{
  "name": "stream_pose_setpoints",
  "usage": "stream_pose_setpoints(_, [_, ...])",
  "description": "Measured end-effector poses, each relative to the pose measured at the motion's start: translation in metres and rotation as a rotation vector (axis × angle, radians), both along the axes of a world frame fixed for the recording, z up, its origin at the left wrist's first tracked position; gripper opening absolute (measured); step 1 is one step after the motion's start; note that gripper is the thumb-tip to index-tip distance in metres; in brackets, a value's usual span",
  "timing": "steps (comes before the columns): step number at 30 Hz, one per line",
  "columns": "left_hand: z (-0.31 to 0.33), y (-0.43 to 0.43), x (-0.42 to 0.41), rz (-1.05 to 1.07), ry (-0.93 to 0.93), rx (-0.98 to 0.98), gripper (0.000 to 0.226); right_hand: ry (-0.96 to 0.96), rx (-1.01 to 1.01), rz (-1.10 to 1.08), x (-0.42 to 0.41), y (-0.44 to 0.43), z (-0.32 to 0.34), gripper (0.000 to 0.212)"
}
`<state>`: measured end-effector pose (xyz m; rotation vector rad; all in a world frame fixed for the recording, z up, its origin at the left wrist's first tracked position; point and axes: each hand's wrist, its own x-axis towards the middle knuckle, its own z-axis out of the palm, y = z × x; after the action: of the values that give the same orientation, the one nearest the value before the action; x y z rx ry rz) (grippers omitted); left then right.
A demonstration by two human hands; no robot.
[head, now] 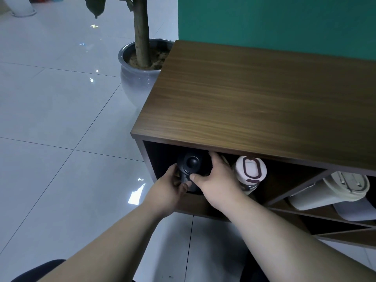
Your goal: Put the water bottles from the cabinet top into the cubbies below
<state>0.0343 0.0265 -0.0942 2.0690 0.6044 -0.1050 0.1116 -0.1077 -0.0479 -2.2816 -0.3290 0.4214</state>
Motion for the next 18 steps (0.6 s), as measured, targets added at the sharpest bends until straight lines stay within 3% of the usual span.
stream_pose_setpoints(12, [0.002, -0.016, -0.002, 0.072, 0.007, 0.081, 0.049, 0.031, 0.041, 0.086, 0.003, -0.01, 0.001, 0.079])
stream_pose_setpoints(18, [0.006, -0.022, -0.003, 0.152, 0.093, 0.023, 0.08, 0.052, 0.071, 0.147, 0.001, -0.019, 0.007, 0.081])
